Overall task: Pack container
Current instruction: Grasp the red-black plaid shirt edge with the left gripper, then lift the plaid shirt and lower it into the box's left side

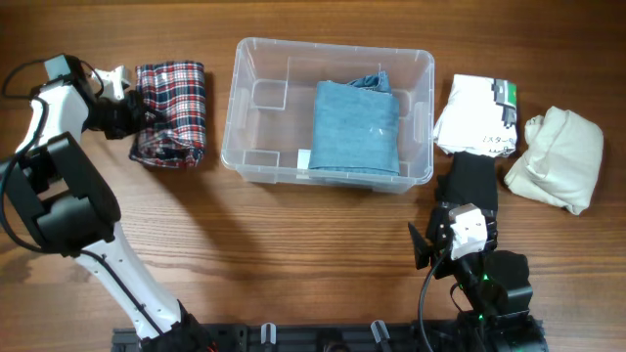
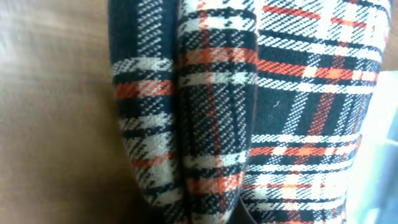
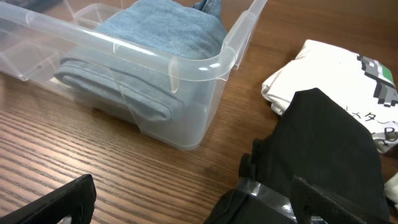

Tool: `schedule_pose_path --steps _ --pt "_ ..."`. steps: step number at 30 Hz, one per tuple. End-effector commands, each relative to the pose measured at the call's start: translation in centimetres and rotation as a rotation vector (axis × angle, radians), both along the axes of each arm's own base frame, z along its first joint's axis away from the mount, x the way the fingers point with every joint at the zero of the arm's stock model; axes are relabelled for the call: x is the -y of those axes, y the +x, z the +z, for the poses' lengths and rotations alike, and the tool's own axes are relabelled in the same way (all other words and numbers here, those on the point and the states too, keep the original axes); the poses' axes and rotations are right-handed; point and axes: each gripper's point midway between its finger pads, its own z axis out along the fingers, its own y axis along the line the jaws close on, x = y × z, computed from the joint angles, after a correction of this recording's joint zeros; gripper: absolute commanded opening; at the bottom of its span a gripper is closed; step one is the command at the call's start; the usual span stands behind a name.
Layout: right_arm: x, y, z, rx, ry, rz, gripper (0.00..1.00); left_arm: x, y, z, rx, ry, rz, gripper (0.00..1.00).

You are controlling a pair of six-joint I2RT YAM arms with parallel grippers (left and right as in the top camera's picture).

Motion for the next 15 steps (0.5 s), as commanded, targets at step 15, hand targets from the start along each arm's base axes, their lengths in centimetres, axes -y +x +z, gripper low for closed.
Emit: schedule_pose_path --steps 15 --pt "0.0 0.0 0.3 0.008 0.015 -0.001 1.00 20.4 -3.9 24.9 0.280 0.000 -0.036 0.04"
